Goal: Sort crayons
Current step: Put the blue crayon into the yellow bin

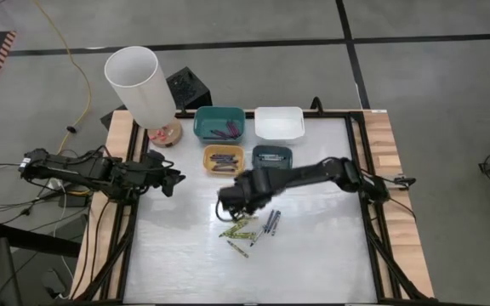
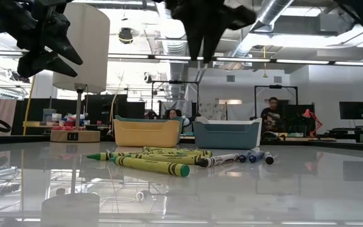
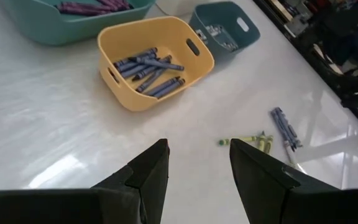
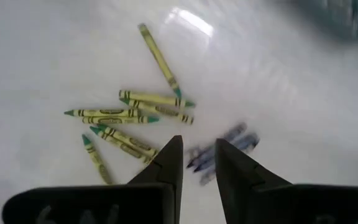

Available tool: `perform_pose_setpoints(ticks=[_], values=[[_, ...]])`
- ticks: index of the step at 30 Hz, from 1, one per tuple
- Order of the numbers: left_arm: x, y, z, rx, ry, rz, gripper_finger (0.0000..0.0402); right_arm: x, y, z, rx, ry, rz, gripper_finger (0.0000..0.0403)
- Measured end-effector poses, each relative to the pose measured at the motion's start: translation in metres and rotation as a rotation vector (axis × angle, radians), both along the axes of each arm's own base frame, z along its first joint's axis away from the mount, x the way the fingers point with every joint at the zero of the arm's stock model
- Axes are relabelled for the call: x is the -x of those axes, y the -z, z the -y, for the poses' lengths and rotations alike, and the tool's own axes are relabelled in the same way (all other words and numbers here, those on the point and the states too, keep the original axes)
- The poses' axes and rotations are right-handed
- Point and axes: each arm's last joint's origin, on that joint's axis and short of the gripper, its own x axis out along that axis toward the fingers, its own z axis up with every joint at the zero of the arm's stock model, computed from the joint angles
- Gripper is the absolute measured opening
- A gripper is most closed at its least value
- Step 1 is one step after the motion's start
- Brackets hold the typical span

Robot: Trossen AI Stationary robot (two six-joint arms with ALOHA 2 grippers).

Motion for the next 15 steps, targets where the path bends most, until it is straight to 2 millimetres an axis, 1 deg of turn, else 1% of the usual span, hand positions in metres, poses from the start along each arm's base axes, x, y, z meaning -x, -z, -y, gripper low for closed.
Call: perform_pose_setpoints(ticks=[7, 10, 13, 15], values=[[0.0, 0.0, 0.0, 0.004, 0.017, -0.003, 0.016, 0.011, 0.02, -0.04, -0.022, 0.276, -0.025, 0.0088], [0.0, 0.0, 0.001, 0.016, 0.036, -0.005, 0.016, 0.016, 0.03, -0.052, -0.03, 0.389, -0.047, 0.0088], [0.0, 0.0, 0.002, 0.027, 0.055, -0.006, 0.016, 0.021, 0.039, -0.062, -0.049, 0.444, -0.083, 0.0088], [0.0, 0.0, 0.002, 0.029, 0.059, -0.006, 0.016, 0.023, 0.049, -0.065, -0.06, 0.487, -0.122, 0.0088]])
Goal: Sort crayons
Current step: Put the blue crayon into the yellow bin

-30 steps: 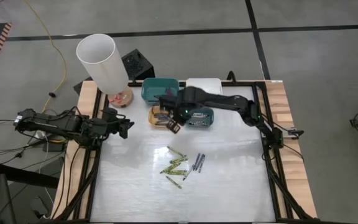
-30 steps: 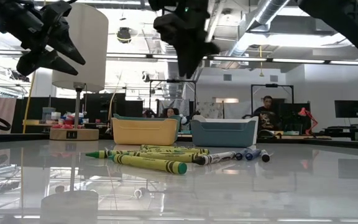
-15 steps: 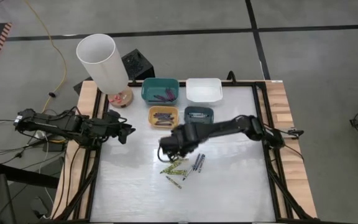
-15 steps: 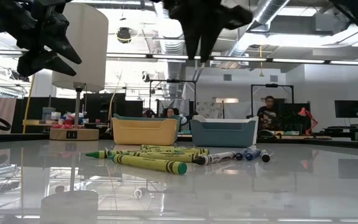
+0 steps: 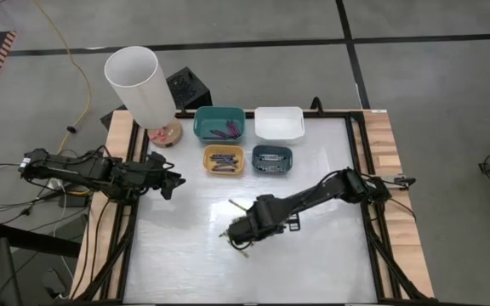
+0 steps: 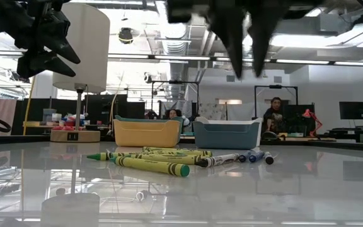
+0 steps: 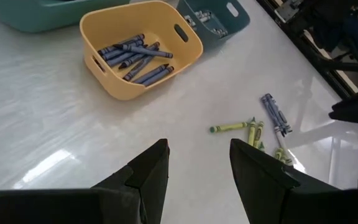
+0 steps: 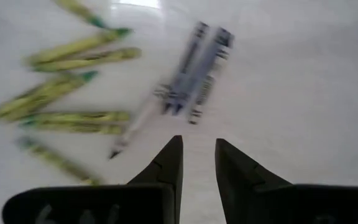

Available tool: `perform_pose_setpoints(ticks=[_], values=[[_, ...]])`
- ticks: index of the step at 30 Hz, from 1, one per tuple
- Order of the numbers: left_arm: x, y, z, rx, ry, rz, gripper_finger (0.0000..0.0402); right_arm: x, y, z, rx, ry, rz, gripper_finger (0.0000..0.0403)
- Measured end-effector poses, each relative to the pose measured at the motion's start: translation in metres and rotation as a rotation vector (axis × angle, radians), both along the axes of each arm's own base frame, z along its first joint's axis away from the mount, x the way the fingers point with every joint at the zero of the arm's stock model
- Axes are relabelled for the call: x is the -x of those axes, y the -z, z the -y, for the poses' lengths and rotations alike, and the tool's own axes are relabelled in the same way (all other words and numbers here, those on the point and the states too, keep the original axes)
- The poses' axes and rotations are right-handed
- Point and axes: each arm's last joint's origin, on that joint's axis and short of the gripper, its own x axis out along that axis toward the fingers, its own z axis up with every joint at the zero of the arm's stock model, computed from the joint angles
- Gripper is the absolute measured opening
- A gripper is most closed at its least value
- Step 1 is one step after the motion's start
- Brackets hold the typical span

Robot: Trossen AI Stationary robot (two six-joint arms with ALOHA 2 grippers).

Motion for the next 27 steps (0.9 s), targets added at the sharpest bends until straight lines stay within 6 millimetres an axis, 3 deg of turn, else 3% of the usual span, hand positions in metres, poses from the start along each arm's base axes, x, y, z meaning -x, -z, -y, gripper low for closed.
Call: perform_pose_setpoints(ticks=[5, 9, 16, 21, 27], values=[[0.0, 0.0, 0.0, -0.009, 0.001, -0.002, 0.016, 0.004, 0.029, 0.002, -0.043, 0.062, -0.108, 0.0088], [0.0, 0.0, 0.0, -0.026, 0.011, -0.007, 0.016, 0.0, 0.047, 0.014, -0.076, 0.037, -0.097, 0.0088], [0.0, 0.0, 0.0, -0.027, 0.011, -0.007, 0.016, 0.009, 0.051, 0.045, -0.065, 0.026, -0.107, 0.0088], [0.0, 0.0, 0.0, -0.03, 0.009, -0.007, 0.016, 0.01, 0.053, 0.063, -0.028, 0.029, 0.031, 0.0088], [0.0, 0.0, 0.0, -0.029, 0.004, -0.006, 0.016, 0.012, 0.074, 0.063, -0.035, 0.049, 0.076, 0.0088]])
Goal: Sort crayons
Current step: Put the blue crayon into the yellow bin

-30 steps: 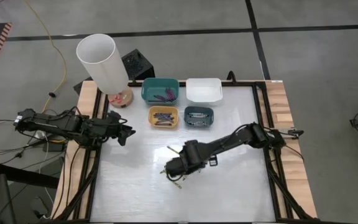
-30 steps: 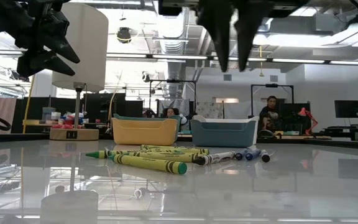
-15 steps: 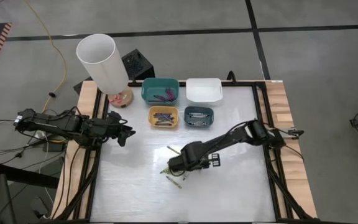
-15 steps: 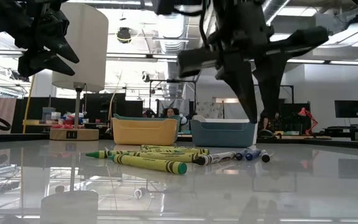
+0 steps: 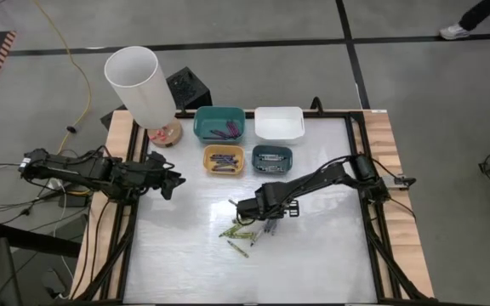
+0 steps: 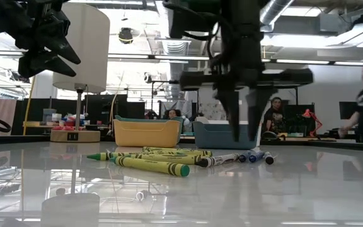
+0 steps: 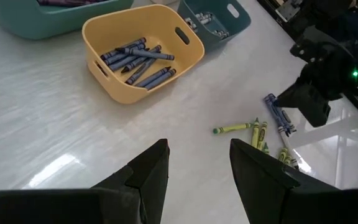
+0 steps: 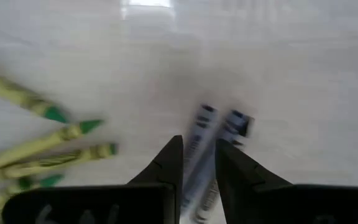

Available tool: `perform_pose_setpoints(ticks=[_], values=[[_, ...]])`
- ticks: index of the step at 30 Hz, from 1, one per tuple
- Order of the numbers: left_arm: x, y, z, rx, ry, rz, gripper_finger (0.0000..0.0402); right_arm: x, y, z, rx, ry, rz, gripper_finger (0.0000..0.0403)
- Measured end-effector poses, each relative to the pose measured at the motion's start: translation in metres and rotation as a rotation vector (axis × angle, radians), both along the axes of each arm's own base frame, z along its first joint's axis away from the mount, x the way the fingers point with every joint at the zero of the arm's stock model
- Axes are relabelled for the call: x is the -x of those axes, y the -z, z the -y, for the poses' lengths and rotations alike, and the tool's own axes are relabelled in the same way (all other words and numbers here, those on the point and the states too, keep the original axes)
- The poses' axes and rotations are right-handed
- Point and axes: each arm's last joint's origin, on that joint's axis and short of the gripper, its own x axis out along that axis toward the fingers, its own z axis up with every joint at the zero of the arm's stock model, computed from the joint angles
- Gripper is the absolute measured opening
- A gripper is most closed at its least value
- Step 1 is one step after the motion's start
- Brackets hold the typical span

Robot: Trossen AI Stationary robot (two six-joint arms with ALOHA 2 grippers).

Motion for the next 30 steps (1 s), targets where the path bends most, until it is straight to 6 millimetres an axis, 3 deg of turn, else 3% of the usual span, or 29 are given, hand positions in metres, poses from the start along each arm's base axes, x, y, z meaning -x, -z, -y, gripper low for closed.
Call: perform_pose_setpoints(ticks=[7, 16, 23, 30], values=[[0.0, 0.0, 0.0, 0.003, -0.003, 0.001, 0.016, 0.006, 0.01, -0.008, 0.001, 0.021, -0.022, 0.0088], [0.0, 0.0, -0.001, 0.019, -0.034, 0.011, 0.016, 0.0, 0.026, -0.008, -0.025, 0.035, 0.091, 0.0088], [0.0, 0.0, -0.001, 0.021, -0.036, 0.011, 0.016, 0.002, 0.028, -0.008, -0.022, 0.039, 0.085, 0.0086], [0.0, 0.0, -0.001, 0.021, -0.037, 0.012, 0.016, 0.003, 0.028, -0.008, -0.019, 0.031, 0.077, 0.005]])
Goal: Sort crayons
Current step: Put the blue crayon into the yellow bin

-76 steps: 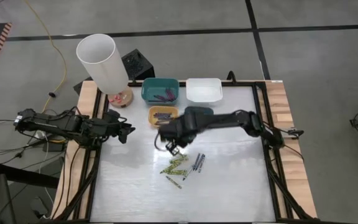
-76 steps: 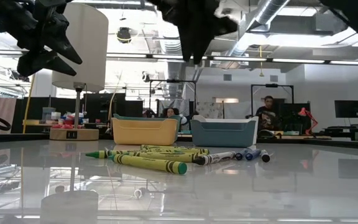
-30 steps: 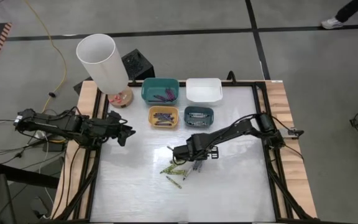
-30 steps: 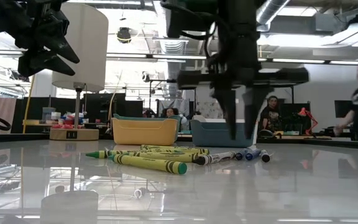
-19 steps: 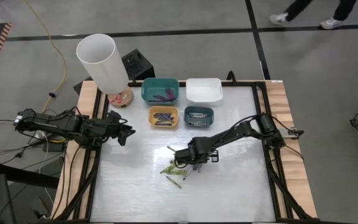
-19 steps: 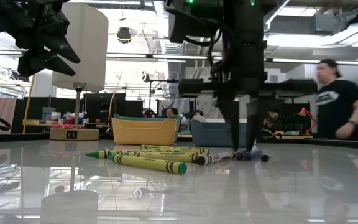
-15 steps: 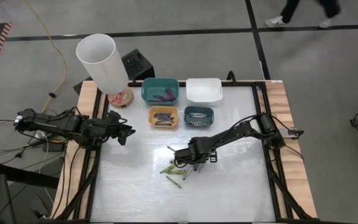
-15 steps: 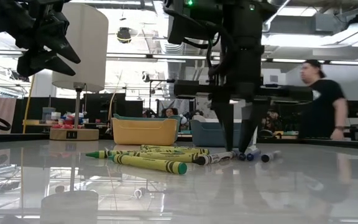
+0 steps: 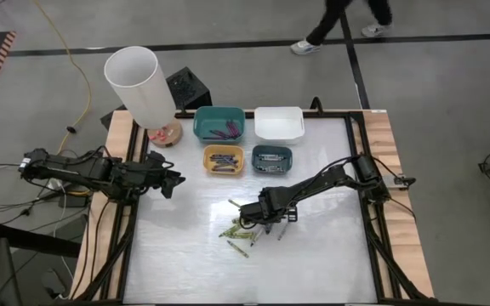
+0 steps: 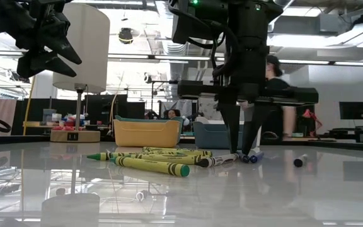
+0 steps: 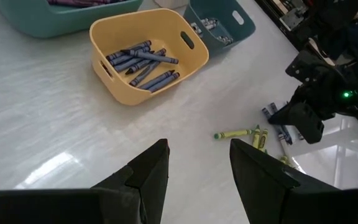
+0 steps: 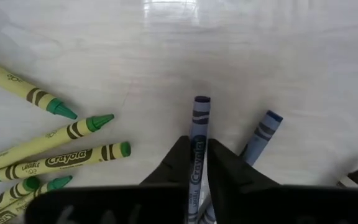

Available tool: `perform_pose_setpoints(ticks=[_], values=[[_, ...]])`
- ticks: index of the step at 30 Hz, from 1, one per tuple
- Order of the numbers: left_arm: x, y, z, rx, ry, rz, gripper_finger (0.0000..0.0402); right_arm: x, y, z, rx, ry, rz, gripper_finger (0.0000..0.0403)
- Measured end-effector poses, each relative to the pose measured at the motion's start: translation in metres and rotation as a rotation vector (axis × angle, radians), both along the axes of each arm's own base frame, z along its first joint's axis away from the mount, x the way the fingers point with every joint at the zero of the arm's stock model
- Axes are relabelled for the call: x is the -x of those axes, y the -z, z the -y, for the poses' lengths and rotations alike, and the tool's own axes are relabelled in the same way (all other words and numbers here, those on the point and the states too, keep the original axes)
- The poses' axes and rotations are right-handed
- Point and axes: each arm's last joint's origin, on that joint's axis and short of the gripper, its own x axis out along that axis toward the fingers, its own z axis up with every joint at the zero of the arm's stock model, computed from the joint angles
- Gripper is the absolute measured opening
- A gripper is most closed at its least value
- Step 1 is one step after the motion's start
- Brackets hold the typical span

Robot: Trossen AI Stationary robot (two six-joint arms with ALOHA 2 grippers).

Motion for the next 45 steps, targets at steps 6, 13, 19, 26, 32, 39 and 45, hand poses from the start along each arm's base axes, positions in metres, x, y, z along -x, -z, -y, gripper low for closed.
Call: perform_pose_setpoints(ticks=[6, 13, 19, 26, 32, 39, 45], values=[[0.0, 0.0, 0.0, -0.003, -0.004, 0.0, 0.016, 0.0, 0.0, 0.0, 0.003, -0.024, -0.003, 0.0008], [0.0, 0.0, 0.0, -0.004, -0.003, 0.0, 0.016, -0.003, -0.006, 0.004, 0.008, -0.078, -0.022, 0.0004], [0.0, 0.0, 0.0, -0.004, -0.003, 0.0, 0.016, -0.01, -0.025, 0.015, 0.022, -0.141, -0.043, 0.0002], [0.0, 0.0, 0.0, -0.004, -0.003, 0.0, 0.016, -0.02, -0.06, 0.038, 0.078, -0.234, -0.028, 0.0002], [0.0, 0.0, 0.0, -0.005, -0.003, 0.0, 0.016, -0.033, -0.091, 0.069, 0.18, -0.312, 0.044, 0.0002], [0.0, 0.0, 0.0, -0.003, -0.006, 0.001, 0.016, -0.05, -0.123, 0.113, 0.357, -0.424, 0.189, 0.0001], [0.0, 0.0, -0.001, 0.016, -0.057, 0.016, 0.016, -0.068, -0.139, 0.144, 0.535, -0.56, 0.358, 0.0001]])
